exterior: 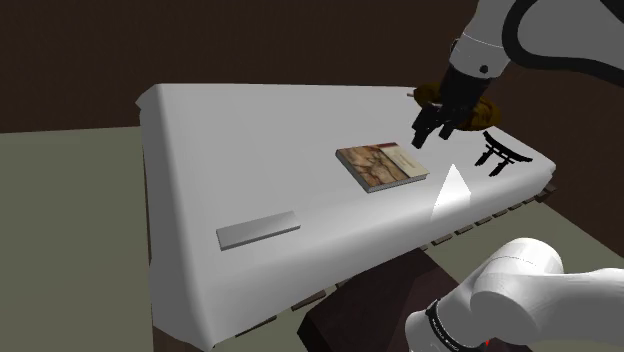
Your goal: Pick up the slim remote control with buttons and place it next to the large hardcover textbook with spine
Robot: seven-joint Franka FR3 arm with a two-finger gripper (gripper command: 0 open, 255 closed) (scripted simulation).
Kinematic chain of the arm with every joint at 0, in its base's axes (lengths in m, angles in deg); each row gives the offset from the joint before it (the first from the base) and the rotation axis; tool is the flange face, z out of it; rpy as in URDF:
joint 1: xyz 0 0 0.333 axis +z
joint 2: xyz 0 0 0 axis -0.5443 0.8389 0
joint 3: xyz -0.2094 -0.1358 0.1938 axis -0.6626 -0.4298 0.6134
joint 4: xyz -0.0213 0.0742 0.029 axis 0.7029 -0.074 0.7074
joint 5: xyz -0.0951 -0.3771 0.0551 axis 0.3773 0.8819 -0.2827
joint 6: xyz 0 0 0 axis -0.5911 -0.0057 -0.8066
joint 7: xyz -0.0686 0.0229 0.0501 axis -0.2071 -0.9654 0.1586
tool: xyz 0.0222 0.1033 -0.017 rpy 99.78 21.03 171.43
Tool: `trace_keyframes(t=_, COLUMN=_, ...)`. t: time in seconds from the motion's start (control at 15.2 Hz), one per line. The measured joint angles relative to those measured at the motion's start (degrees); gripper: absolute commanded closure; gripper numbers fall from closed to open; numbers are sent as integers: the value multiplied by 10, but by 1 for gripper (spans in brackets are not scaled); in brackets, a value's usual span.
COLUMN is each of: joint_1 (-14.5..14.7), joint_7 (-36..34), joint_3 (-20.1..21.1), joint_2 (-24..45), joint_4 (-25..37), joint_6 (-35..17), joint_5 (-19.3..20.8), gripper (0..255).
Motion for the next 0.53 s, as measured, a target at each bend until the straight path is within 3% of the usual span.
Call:
trace_keyframes(t=0.2, joint_1=10, joint_7=15, joint_3=-1, joint_2=13, joint_4=-7, joint_6=-21, joint_5=-1, gripper=0)
trace_keyframes(t=0.53, joint_1=48, joint_7=73, joint_3=0, joint_2=81, joint_4=-15, joint_6=-97, joint_5=-7, gripper=0)
